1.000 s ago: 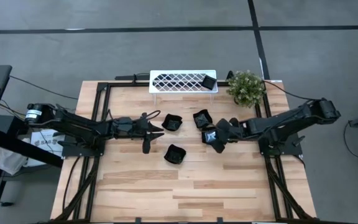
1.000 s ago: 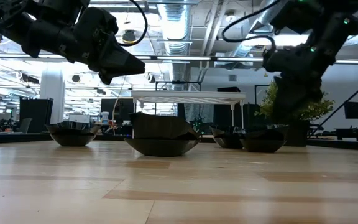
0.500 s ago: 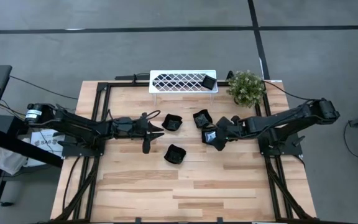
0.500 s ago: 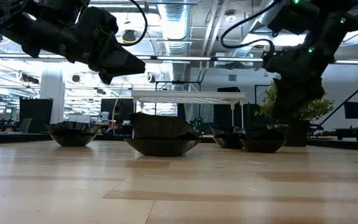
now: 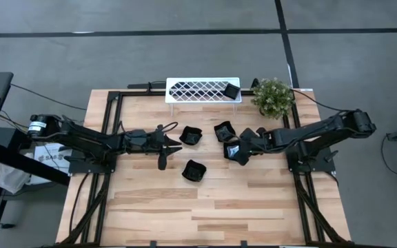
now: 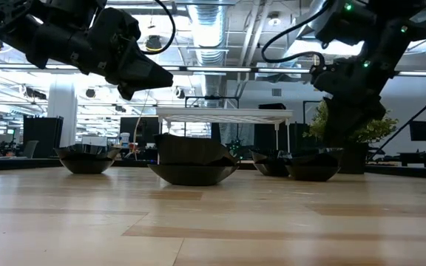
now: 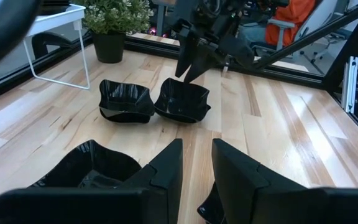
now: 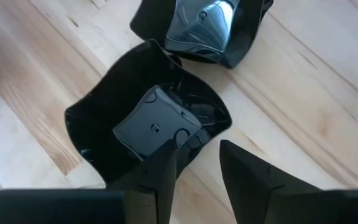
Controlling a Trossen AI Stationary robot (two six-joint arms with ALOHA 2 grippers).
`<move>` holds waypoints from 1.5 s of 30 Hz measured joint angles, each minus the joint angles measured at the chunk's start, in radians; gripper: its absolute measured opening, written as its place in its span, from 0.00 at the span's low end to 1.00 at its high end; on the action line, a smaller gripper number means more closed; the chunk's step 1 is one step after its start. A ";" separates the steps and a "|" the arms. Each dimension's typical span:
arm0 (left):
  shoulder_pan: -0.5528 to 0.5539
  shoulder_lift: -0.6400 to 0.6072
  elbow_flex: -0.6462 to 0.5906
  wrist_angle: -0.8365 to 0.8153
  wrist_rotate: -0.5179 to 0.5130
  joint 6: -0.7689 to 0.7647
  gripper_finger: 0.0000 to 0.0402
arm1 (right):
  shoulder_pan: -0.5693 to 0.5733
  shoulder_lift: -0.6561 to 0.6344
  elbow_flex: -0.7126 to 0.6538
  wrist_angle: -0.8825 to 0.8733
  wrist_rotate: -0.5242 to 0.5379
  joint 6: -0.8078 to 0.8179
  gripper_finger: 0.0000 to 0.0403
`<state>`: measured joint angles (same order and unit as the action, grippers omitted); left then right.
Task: Pick & Place Mini shaped plates
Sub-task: Put the black distorted square plate on the shelf
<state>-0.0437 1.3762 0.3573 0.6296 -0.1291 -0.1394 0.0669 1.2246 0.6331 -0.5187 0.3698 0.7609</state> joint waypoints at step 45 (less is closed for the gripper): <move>0.000 0.000 0.000 0.008 0.000 0.000 0.22 | -0.036 0.056 0.008 0.008 -0.006 -0.037 0.03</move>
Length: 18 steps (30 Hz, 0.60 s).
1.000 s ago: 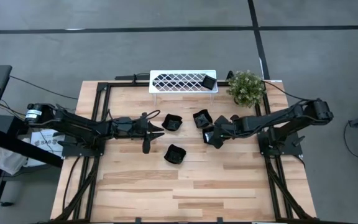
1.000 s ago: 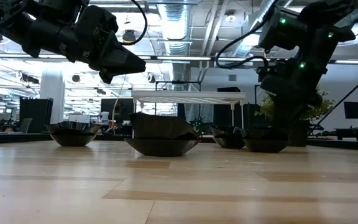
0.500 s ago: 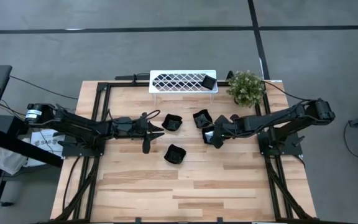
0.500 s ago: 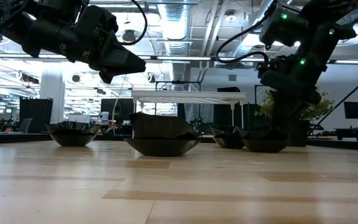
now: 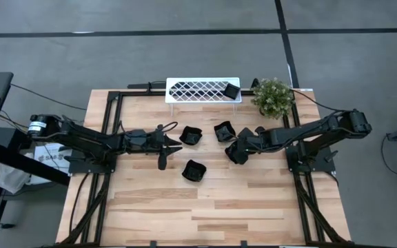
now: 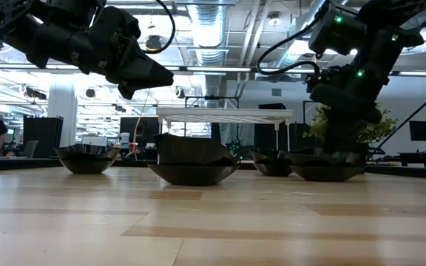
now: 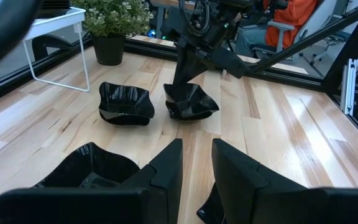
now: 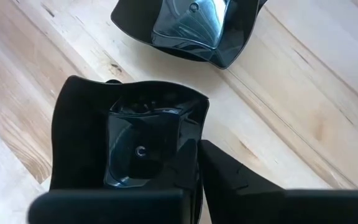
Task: Pick & Place Mini shaped plates
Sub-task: Put the black distorted square plate on the shelf
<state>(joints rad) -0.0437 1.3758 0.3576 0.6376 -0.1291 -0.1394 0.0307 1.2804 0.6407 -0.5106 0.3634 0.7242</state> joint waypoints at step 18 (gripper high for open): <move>0.000 0.000 0.000 0.000 0.000 0.000 0.22 | 0.056 0.000 0.135 -0.093 0.109 -0.080 0.00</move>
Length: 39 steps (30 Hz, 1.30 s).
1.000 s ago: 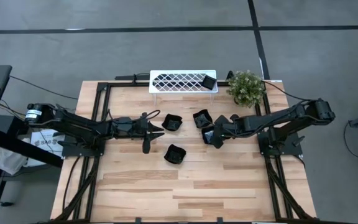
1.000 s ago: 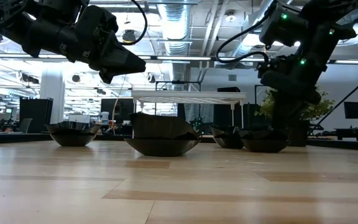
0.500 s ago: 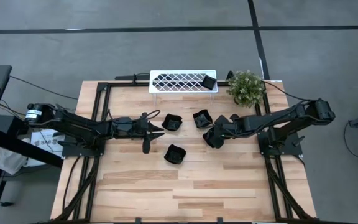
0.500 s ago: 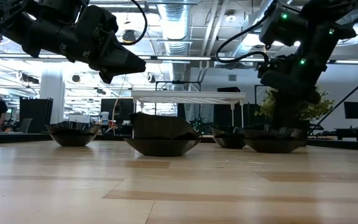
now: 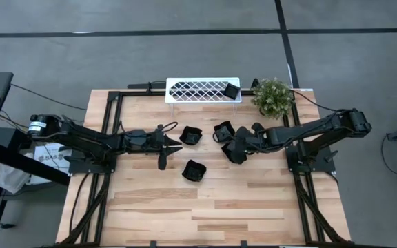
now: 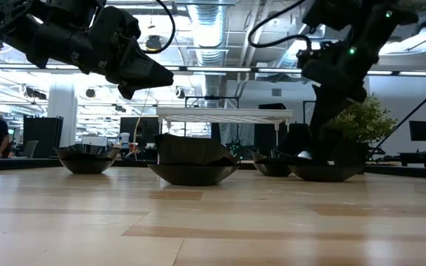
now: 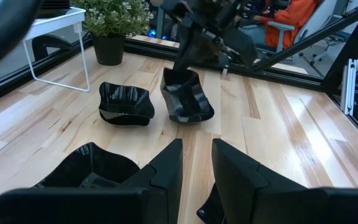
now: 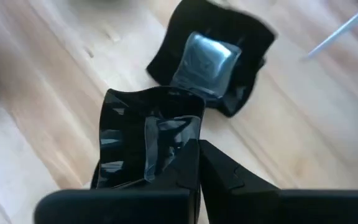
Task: Pick & Place Mini shaped plates
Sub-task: Put the black distorted square plate on the shelf
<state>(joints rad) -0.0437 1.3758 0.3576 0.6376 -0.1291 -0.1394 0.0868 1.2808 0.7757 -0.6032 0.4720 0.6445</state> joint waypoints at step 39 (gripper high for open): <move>0.000 0.000 0.000 0.037 0.000 0.000 0.22 | -0.611 0.000 0.319 0.533 -0.398 -0.497 0.00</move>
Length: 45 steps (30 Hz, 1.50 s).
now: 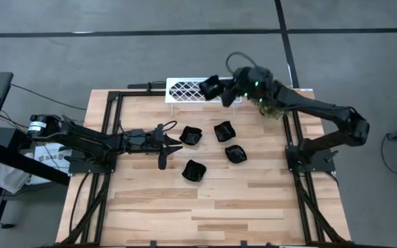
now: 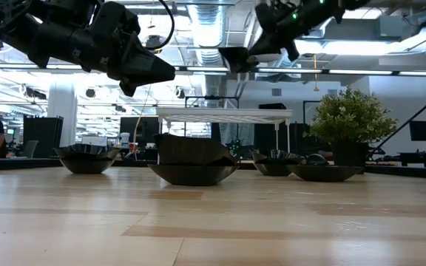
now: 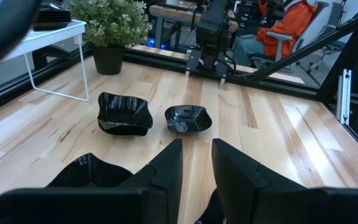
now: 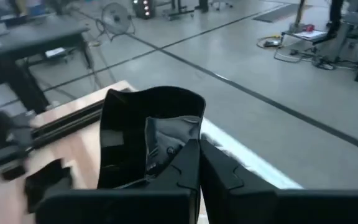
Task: Pick & Place Mini shaped plates
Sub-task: Put the black distorted square plate on the shelf
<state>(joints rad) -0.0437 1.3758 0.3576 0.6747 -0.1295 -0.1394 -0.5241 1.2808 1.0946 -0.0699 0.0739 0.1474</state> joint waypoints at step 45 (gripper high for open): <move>0.001 0.000 0.000 0.018 -0.023 0.000 0.22 | -0.267 0.454 0.476 -0.559 -0.414 -0.234 0.00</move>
<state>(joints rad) -0.0429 1.3758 0.3576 0.6930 -0.1528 -0.1390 -0.7913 1.7347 1.5703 -0.6290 -0.3397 -0.0868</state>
